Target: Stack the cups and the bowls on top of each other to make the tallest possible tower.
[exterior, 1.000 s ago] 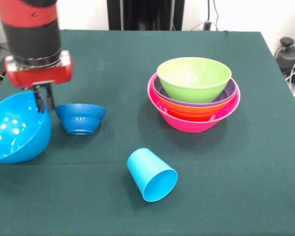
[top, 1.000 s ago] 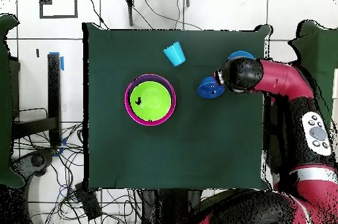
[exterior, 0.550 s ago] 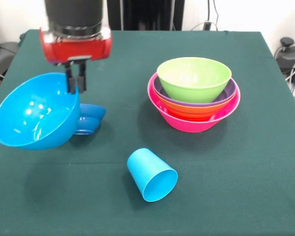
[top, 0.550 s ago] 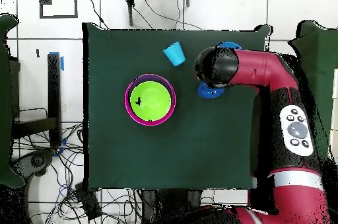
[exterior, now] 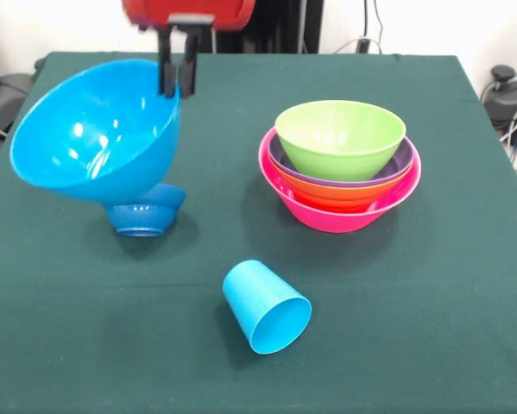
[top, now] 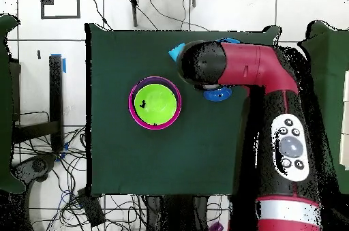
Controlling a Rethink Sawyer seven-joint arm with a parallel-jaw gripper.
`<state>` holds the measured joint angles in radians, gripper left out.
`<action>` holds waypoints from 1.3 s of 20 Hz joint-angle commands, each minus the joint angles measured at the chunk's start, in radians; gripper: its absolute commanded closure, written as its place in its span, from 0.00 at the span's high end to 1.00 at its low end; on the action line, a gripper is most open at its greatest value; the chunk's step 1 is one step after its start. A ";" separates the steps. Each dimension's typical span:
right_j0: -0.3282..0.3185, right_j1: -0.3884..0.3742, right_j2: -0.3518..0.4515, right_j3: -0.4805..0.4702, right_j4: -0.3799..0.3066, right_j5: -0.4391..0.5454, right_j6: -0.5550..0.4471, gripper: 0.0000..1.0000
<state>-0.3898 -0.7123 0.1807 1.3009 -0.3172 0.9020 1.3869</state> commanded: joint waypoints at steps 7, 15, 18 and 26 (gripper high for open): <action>0.108 -0.132 -0.099 0.166 0.042 0.148 0.210 0.00; 0.172 -0.181 -0.154 0.257 0.069 0.112 0.279 0.00; 0.192 -0.173 -0.167 0.254 0.072 0.111 0.302 0.00; 0.232 -0.151 -0.194 0.260 0.081 0.072 0.356 0.00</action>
<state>-0.1892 -0.8904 -0.0119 1.4616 -0.2418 0.9551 1.5731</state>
